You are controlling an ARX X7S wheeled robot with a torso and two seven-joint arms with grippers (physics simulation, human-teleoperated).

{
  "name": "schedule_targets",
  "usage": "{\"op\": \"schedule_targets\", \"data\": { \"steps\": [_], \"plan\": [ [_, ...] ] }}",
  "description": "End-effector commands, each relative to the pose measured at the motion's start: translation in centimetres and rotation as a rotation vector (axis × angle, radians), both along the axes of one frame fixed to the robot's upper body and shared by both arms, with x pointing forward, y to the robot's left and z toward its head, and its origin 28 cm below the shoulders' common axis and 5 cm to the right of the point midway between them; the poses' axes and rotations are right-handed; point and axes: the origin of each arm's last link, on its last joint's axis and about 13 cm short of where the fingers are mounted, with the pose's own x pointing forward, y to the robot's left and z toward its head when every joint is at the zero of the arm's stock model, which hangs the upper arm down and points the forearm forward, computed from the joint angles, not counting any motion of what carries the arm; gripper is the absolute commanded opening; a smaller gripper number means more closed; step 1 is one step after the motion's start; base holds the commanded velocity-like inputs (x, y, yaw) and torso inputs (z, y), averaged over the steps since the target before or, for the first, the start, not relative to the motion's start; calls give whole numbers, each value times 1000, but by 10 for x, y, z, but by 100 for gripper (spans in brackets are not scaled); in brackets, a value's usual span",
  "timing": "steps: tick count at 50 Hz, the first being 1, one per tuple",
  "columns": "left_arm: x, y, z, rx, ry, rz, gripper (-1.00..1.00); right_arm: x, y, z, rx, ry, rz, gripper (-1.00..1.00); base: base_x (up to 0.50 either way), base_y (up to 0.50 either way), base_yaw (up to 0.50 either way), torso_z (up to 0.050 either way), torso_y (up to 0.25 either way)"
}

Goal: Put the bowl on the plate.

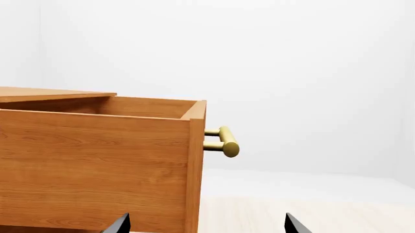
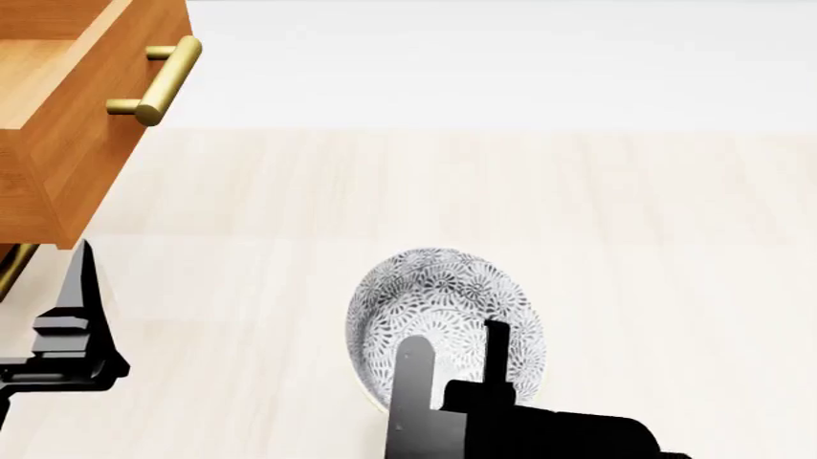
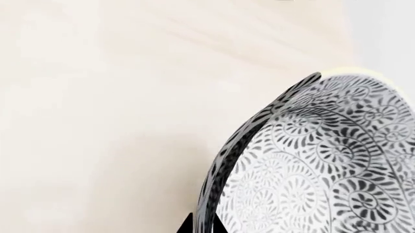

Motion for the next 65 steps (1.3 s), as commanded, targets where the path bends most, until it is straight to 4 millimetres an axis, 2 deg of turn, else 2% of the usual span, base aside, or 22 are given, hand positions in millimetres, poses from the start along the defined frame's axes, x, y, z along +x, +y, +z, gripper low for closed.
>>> {"op": "schedule_targets", "data": {
  "steps": [1, 7, 13, 20, 24, 30, 42, 54, 65],
  "plan": [
    [-3, -1, 2, -3, -6, -4, 100, -9, -6, 49, -51, -112, -8, -100, 0, 0, 0, 0, 0],
    [-4, 0, 5, -7, -14, -7, 100, -22, -10, 88, -65, -178, -18, -100, 0, 0, 0, 0, 2],
    [-5, -1, 6, -14, -16, -16, 100, -35, -16, 112, -69, -213, -48, -100, 0, 0, 0, 0, 0],
    [-6, -5, 7, -18, -12, -42, 100, -67, -25, 144, -87, -292, -62, -100, 0, 0, 0, 0, 0],
    [-8, -6, 7, -17, -12, -49, 100, -86, -30, 152, -114, -317, -73, -100, 0, 0, 0, 0, 0],
    [-10, -6, 10, -15, -19, -55, 100, -109, -39, 157, -148, -329, -107, -100, 0, 0, 0, 0, 0],
    [-10, -4, 12, -22, -28, -61, 100, -134, -57, 153, -157, -330, -211, -100, 0, 0, 0, 0, 1],
    [-8, -4, 10, -27, -25, -79, 100, -157, -72, 142, -158, -313, -315, -100, 0, 0, 0, 0, 0],
    [-10, -3, 13, -22, -37, -83, 100, -183, -87, 119, -170, -297, -411, -100, 0, 0, 0, 0, 0]
  ]
}}
